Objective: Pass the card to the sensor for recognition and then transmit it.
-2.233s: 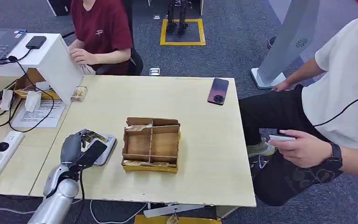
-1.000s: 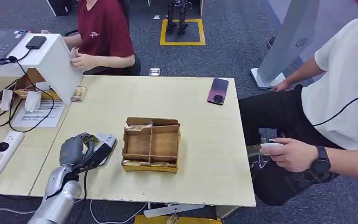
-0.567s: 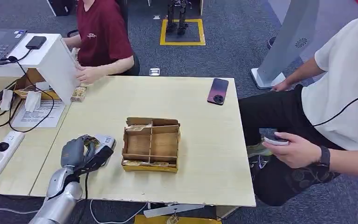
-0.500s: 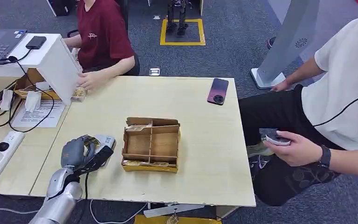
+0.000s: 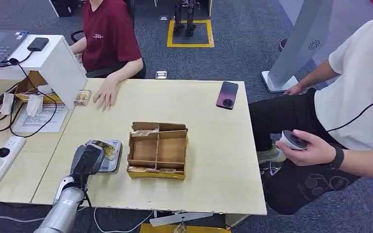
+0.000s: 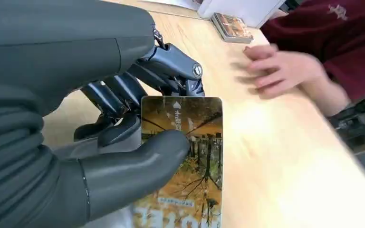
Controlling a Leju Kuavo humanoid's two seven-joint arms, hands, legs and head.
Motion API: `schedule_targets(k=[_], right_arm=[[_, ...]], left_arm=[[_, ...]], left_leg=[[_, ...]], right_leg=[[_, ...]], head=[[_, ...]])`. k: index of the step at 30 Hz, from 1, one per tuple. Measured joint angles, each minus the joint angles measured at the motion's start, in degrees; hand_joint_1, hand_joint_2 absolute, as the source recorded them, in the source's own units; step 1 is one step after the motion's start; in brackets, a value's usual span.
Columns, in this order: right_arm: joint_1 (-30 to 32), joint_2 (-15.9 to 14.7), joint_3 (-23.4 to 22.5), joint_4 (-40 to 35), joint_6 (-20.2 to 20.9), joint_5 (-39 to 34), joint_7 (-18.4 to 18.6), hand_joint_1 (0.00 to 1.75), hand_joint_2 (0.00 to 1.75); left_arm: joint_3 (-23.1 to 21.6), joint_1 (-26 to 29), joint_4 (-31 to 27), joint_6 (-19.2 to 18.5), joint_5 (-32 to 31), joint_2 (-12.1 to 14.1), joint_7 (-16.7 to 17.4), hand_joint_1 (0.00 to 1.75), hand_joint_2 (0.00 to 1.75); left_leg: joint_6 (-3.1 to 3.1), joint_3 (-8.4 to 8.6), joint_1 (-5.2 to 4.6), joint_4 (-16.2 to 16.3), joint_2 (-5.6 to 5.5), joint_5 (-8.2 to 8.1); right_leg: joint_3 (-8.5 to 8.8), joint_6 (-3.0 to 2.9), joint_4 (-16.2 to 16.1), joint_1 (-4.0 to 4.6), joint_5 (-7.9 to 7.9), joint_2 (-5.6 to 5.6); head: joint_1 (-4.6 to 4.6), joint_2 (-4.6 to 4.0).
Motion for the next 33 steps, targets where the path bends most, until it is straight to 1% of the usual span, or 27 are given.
schedule_targets(k=[3, 5, 6, 10, 13, 15, 16, 17, 19, 20, 21, 22, 23, 24, 25, 26, 29, 33], right_arm=[[0.00, 0.07, -0.31, 0.00, -0.07, 0.48, 0.22, 0.00, 1.75], [-0.01, 0.09, -0.46, 0.00, -0.04, 0.81, 0.57, 0.00, 1.75], [-0.01, 0.13, -0.48, 0.00, -0.02, 1.03, 0.64, 0.00, 1.75], [-0.10, 0.17, -0.48, 0.00, 0.02, 1.75, 1.23, 0.00, 1.75], [-0.38, 0.20, -0.48, -0.02, 0.11, 2.32, 1.40, 0.00, 1.75], [-0.56, 0.22, -0.48, -0.02, 0.19, 2.47, 1.60, 0.00, 1.75], [-0.62, 0.22, -0.48, -0.02, 0.35, 2.71, 1.71, 0.00, 1.75], [-0.71, 0.20, -0.48, -0.02, 0.64, 3.11, 1.90, 0.00, 1.75], [-0.94, 0.20, -0.48, -0.04, 1.09, 3.91, 2.08, 0.00, 1.75], [-1.09, 0.20, -0.46, -0.11, 1.22, 4.35, 2.19, 0.00, 1.75], [-1.30, 0.20, -0.44, -0.20, 1.42, 4.76, 2.36, 0.00, 1.75], [-1.54, 0.20, -0.42, -0.26, 1.70, 5.05, 2.47, 0.00, 1.75], [-1.74, 0.20, -0.42, -0.33, 1.95, 5.44, 2.56, 0.00, 1.75], [-1.94, 0.20, -0.42, -0.35, 2.01, 5.55, 2.60, 0.00, 1.75], [-2.13, 0.20, -0.42, -0.42, 2.03, 5.64, 2.65, 0.00, 1.75], [-2.33, 0.22, -0.42, -0.50, 2.01, 5.86, 2.65, 0.00, 1.75], [-2.48, 0.22, -0.42, -0.55, 2.03, 5.99, 2.65, 0.00, 1.75], [-2.49, 0.22, -0.42, -0.55, 2.01, 6.10, 2.67, 0.00, 1.75]], left_arm=[[2.27, 0.23, -2.86, -2.07, 9.68, -1.23, -1.35, 1.75, 1.75], [4.05, -0.03, -4.69, -1.98, 13.86, -1.84, -2.39, 1.75, 1.75], [4.76, -0.27, -5.24, -1.32, 14.35, -1.93, -2.97, 1.75, 1.75], [6.83, -1.42, -6.53, 3.45, 14.52, -2.25, -6.05, 1.75, 1.75], [7.53, -2.74, -6.70, 7.51, 12.20, -2.30, -7.86, 1.75, 1.75], [7.68, -3.59, -6.72, 9.09, 10.93, -2.25, -8.49, 1.75, 1.75], [7.71, -3.92, -6.72, 10.73, 9.40, -2.21, -8.90, 1.75, 1.75], [7.71, -4.29, -6.70, 13.29, 6.83, -2.06, -9.26, 1.75, 1.75], [7.68, -5.79, -6.05, 20.49, -1.24, -1.32, -9.46, 1.75, 1.75], [7.53, -6.99, -5.29, 23.71, -5.45, -0.77, -9.04, 1.75, 1.75], [7.51, -8.08, -4.56, 26.10, -10.84, -0.24, -8.32, 1.75, 1.75], [7.62, -8.90, -4.32, 27.48, -17.70, 0.13, -7.81, 1.75, 1.75], [8.42, -9.73, -4.17, 28.03, -25.44, 0.28, -7.66, 1.75, 1.75], [9.63, -10.63, -4.03, 28.23, -31.43, 0.28, -7.73, 1.75, 1.75], [11.49, -11.39, -3.95, 28.30, -36.78, 0.13, -8.01, 1.75, 1.75], [13.32, -11.93, -3.86, 28.32, -39.66, -0.09, -8.27, 1.75, 1.75], [16.34, -13.18, -3.58, 28.36, -41.18, -0.44, -8.32, 1.75, 1.75], [20.10, -14.23, -3.53, 28.45, -43.82, -1.25, -10.16, 1.75, 1.75]], left_leg=[[0.00, -0.01, 0.00, 0.01, 0.00, 0.00], [0.00, 0.00, 0.00, 0.00, 0.00, 0.00], [0.00, 0.00, 0.01, 0.00, 0.00, 0.00], [0.00, 0.00, 0.02, 0.00, 0.00, 0.00], [-0.01, -0.01, 0.03, 0.00, 0.00, 0.00], [-0.01, -0.01, 0.03, 0.00, 0.00, 0.01], [-0.01, -0.01, 0.03, 0.00, 0.00, 0.01], [-0.02, -0.01, 0.03, 0.00, 0.00, 0.01], [-0.03, -0.01, 0.03, 0.01, 0.00, 0.02], [-0.04, -0.01, 0.03, 0.01, 0.00, 0.03], [-0.06, -0.01, 0.03, 0.00, -0.01, 0.04], [-0.07, -0.01, 0.03, 0.00, -0.01, 0.05], [-0.07, -0.01, 0.03, 0.00, -0.01, 0.05], [-0.07, -0.02, 0.04, 0.00, -0.04, 0.06], [-0.08, -0.01, 0.04, 0.00, -0.03, 0.06], [-0.09, 0.01, 0.03, 0.00, 0.05, 0.06], [-0.09, 0.00, 0.03, 0.01, 0.14, 0.06], [-0.10, -0.02, 0.04, 0.00, 0.03, 0.06]], right_leg=[[-0.01, 0.00, 0.00, 0.00, 0.00, 0.00], [-0.01, 0.00, 0.00, 0.00, 0.00, 0.00], [-0.02, 0.00, 0.00, 0.01, 0.00, 0.01], [-0.02, 0.00, 0.00, 0.02, 0.00, 0.00], [-0.02, 0.00, 0.01, 0.03, 0.00, 0.00], [-0.02, 0.00, 0.01, 0.02, 0.00, 0.00], [-0.02, 0.00, 0.01, 0.02, 0.00, 0.00], [-0.02, 0.00, 0.01, 0.03, 0.00, 0.00], [-0.03, -0.01, 0.01, 0.02, 0.01, 0.02], [-0.03, -0.01, 0.01, 0.03, 0.01, 0.01], [-0.02, -0.01, 0.02, 0.03, 0.01, 0.00], [-0.02, -0.01, 0.03, 0.03, 0.01, 0.01], [-0.02, -0.01, 0.04, 0.03, 0.01, 0.00], [-0.02, -0.01, 0.04, 0.03, 0.01, -0.02], [-0.02, -0.01, 0.05, 0.03, 0.01, 0.00], [-0.04, -0.03, 0.05, 0.02, 0.02, 0.08], [-0.12, -0.08, 0.06, 0.03, 0.06, 0.21], [-0.12, -0.09, 0.06, 0.03, 0.03, 0.07]], head=[[0.00, 0.00], [-0.02, 0.00], [0.00, 0.00], [-0.02, 0.00], [0.00, 0.00], [0.00, 0.00], [0.00, 0.00], [0.00, 0.00], [0.00, 0.00], [-0.02, 0.00], [0.00, 0.00], [-0.02, 0.00], [-0.02, 0.00], [0.00, 0.00], [0.02, 0.00], [0.02, 0.00], [-0.02, 0.00], [0.00, 0.00]])
